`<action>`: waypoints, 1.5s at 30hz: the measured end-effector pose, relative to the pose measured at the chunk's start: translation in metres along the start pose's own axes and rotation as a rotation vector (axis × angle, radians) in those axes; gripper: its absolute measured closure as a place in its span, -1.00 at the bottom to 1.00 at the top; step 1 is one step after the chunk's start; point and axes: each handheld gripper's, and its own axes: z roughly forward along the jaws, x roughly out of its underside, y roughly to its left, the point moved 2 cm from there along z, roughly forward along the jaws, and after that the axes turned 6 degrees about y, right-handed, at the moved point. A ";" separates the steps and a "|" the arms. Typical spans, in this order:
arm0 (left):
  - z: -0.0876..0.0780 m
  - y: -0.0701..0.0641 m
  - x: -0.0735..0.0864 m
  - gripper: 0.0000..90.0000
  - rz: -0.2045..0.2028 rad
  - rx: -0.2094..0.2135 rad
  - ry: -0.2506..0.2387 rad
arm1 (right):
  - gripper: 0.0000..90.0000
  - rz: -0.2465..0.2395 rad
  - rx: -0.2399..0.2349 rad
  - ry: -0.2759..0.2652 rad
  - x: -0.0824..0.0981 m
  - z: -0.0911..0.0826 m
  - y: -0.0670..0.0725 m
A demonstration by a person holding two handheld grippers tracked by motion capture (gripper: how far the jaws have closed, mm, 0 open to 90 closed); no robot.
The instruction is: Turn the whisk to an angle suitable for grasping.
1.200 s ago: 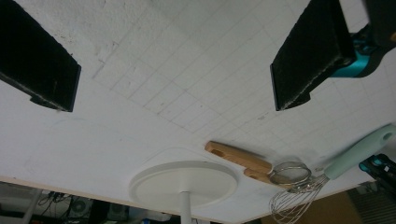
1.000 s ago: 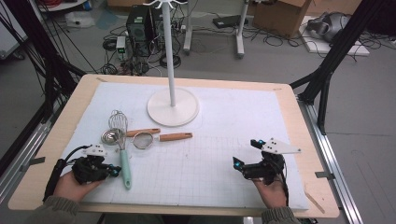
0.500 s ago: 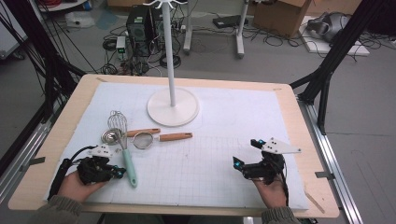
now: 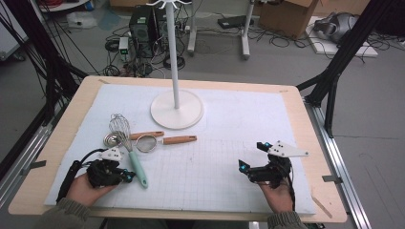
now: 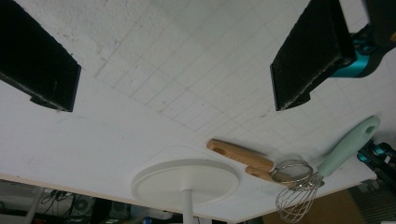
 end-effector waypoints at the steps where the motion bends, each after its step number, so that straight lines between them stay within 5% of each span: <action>1: 0.001 0.000 -0.001 0.98 0.004 0.000 0.000 | -1.00 0.000 0.000 0.000 0.000 0.000 0.000; 25: 0.021 -0.011 -0.031 0.98 0.067 0.007 0.011 | -1.00 0.002 0.001 -0.002 0.000 -0.001 -0.001; 45: 0.034 -0.011 -0.050 0.97 0.073 0.009 -0.003 | -0.99 0.001 0.003 -0.006 0.000 -0.002 -0.002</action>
